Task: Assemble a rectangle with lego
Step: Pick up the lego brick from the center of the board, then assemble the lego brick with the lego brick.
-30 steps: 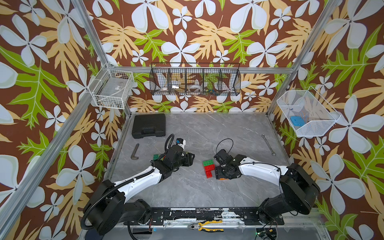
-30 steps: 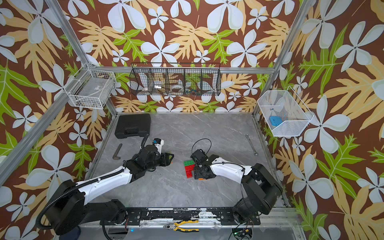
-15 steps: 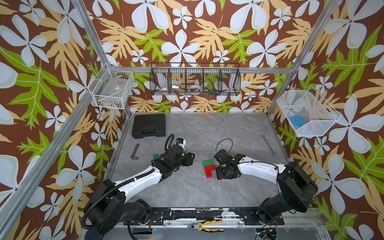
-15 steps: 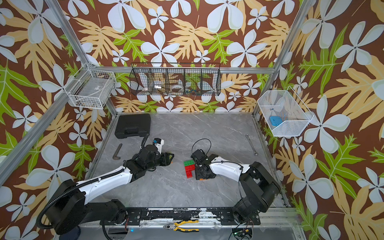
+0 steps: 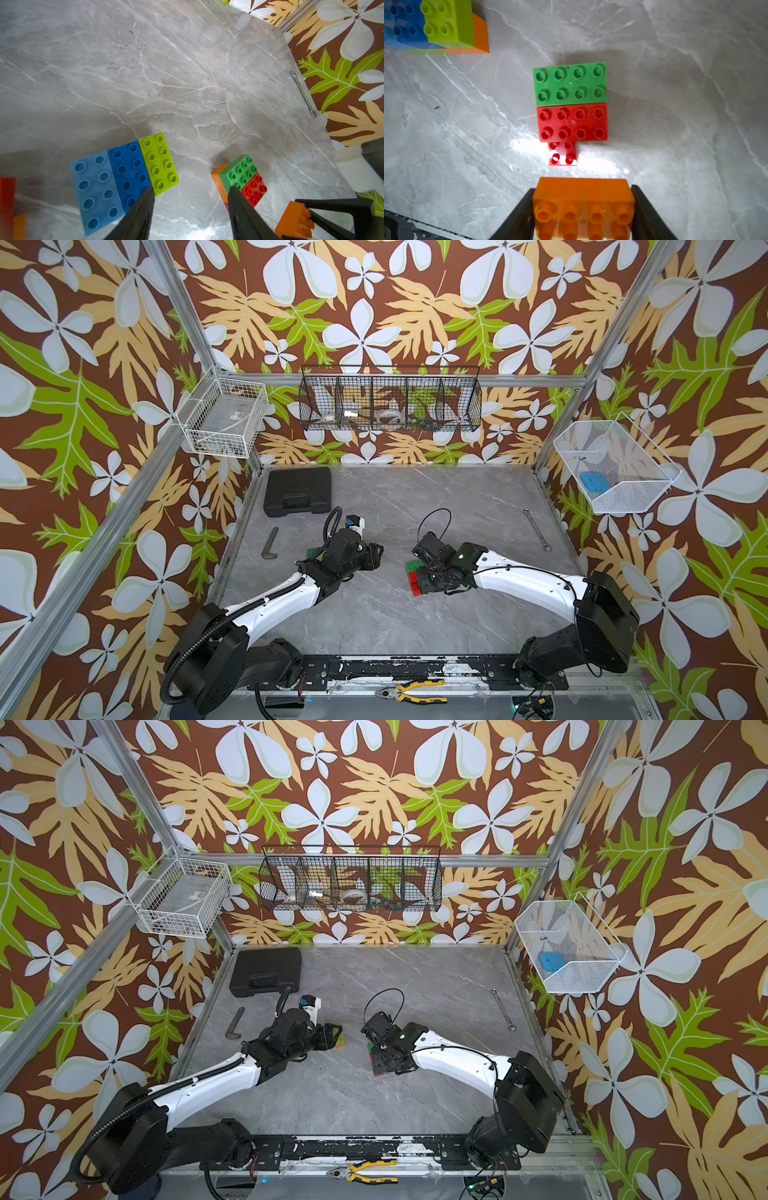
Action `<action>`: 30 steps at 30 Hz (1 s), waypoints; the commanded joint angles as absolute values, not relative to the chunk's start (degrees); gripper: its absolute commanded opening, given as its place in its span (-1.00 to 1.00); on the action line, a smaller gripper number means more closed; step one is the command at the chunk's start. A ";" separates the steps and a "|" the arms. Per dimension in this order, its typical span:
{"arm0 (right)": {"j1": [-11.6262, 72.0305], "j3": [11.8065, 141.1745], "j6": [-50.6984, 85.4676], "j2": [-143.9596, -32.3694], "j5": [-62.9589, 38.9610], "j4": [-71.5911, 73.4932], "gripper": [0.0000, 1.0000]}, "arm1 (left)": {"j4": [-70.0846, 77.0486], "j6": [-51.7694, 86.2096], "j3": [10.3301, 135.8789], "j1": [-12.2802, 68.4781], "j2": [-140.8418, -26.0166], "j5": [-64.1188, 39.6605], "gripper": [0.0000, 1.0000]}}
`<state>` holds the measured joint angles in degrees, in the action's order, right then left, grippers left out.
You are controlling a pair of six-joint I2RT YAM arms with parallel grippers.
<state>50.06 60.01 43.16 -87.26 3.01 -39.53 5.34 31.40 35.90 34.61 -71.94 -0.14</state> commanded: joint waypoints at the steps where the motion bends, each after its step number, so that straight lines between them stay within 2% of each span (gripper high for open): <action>1: 50.75 61.43 44.05 -89.29 4.30 -40.92 0.11 | 6.92 31.37 35.68 34.45 -72.33 -0.79 0.18; 30: 50.62 62.50 40.25 -96.03 4.85 -36.92 -0.06 | 7.03 31.14 35.12 34.28 -72.12 -1.14 0.17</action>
